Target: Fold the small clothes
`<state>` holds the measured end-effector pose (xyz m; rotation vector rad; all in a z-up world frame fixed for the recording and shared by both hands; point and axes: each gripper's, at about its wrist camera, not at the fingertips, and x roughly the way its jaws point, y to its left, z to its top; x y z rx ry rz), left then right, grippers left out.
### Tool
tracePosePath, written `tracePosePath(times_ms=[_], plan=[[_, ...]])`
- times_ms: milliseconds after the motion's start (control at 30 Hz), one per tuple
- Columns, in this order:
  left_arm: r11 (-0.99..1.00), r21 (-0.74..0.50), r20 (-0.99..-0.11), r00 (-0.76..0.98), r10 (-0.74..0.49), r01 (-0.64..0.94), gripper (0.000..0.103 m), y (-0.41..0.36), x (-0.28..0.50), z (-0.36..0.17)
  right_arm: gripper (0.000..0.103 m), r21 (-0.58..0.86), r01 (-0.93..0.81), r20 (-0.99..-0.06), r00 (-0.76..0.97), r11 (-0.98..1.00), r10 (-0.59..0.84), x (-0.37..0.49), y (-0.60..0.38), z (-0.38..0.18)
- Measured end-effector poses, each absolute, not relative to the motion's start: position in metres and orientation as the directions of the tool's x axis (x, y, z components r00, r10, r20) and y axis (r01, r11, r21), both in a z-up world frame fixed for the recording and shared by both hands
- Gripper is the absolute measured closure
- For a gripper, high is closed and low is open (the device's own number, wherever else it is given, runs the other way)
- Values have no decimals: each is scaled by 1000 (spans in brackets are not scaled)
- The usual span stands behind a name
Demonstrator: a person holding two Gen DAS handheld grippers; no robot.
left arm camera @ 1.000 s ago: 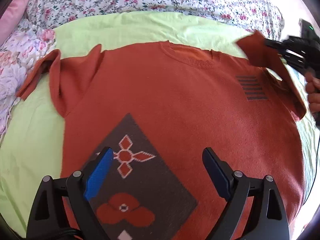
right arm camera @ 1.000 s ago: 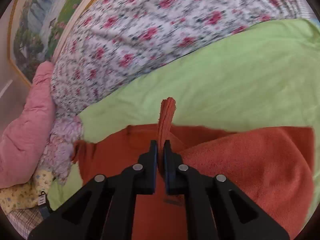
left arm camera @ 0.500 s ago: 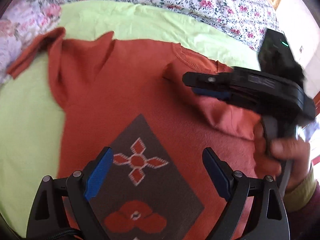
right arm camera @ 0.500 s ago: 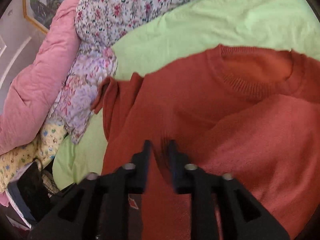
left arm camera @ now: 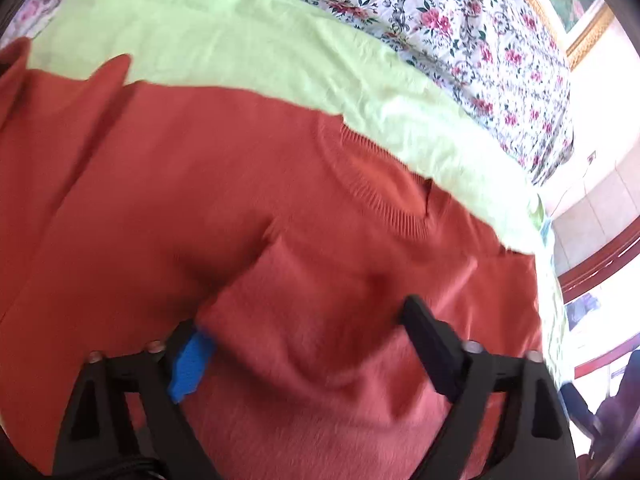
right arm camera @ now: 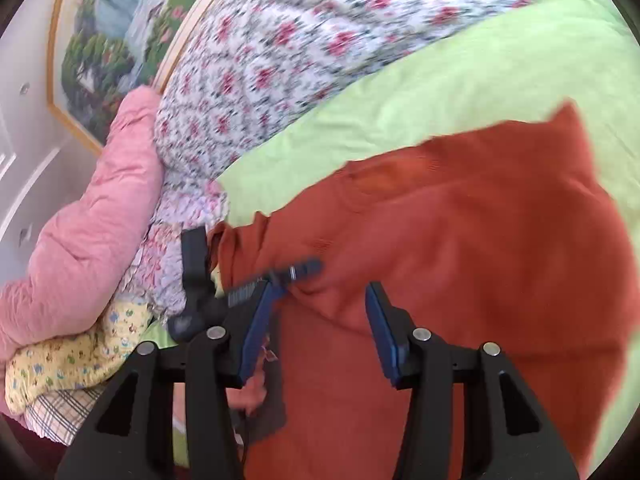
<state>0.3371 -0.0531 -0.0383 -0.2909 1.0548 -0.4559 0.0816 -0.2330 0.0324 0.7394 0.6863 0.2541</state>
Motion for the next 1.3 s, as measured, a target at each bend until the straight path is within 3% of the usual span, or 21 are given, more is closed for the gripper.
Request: tracePosePath(times_ms=[67, 100, 300, 533, 667, 733, 1033, 1100, 1133, 1233, 1300], plan=[[881, -427, -766, 435, -473, 204, 67, -54, 342, -38, 53, 699, 58, -489, 766, 712, 418, 70, -241, 32], [882, -429, -767, 437, -471, 197, 97, -50, 345, -36, 53, 696, 73, -494, 771, 715, 402, 65, -245, 33], [846, -482, -620, 593, -513, 228, 98, -5, 307, 23, 53, 671, 137, -494, 816, 728, 301, 49, -274, 45], [899, -419, -738, 530, -418, 126, 98, 28, 317, -39, 53, 603, 244, -563, 805, 760, 188, 47, -304, 31], [888, -442, -713, 552, -431, 122, 98, 32, 313, -41, 52, 471, 332, -659, 748, 817, 76, 64, -324, 25], [898, -426, -710, 574, -408, 112, 98, 37, 306, -37, 42, 424, 358, -702, 710, 832, 53, 80, -336, 17], [906, -414, -705, 598, -381, 89, 98, 58, 294, -29, 42, 377, 321, -794, 595, 869, 125, 139, -345, -37], [905, -413, -697, 604, -386, 102, 98, 57, 294, -25, 83, 308, 333, -811, 582, 891, 63, 140, -342, -35], [903, -410, -685, 612, -396, 125, 98, 54, 293, -21, 92, 318, 334, -806, 588, 887, 67, 138, -345, -31], [932, -327, -694, 628, -351, 159, 97, 44, 292, -19, 92, 298, 363, -789, 614, 883, 14, 128, -358, -16], [929, -346, -719, 597, -354, 134, 95, 49, 295, -28, 92, 305, 371, -806, 591, 877, 31, 129, -358, -23]])
